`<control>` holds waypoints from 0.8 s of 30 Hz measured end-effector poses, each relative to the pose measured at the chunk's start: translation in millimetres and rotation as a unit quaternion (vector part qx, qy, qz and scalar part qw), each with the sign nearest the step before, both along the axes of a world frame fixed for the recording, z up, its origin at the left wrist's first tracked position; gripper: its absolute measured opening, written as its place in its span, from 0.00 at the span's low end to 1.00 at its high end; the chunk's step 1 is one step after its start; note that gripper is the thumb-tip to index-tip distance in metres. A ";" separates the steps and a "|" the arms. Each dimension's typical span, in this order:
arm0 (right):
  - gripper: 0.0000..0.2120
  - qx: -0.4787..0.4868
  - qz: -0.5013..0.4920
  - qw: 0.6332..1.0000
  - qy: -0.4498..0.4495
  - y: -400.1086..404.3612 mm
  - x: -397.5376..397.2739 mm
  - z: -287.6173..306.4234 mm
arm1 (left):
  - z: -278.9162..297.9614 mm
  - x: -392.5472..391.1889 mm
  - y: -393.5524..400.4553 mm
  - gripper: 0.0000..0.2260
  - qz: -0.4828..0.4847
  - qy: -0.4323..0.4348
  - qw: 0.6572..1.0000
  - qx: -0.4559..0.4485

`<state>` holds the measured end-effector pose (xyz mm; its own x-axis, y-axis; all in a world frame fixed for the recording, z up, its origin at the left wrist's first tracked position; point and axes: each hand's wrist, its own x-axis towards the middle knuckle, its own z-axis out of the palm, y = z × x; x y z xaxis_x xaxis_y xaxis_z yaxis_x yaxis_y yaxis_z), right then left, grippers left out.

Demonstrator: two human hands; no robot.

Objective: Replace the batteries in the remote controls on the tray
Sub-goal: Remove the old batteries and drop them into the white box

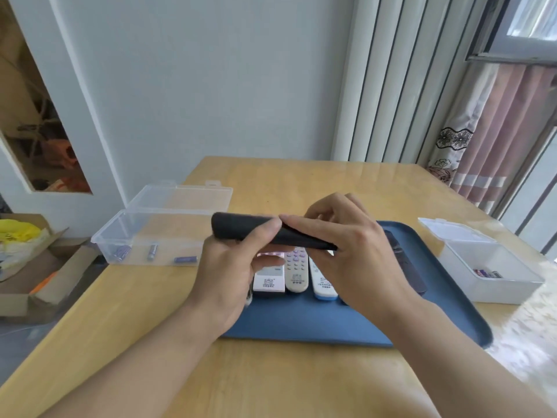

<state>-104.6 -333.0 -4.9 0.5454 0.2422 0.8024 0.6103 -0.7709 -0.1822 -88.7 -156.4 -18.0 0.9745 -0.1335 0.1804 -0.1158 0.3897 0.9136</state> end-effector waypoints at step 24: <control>0.39 0.445 0.100 0.776 0.436 4.6 4.7 -5.4 | -5.1 11.6 7.4 0.16 0.026 -0.022 0.999 -0.038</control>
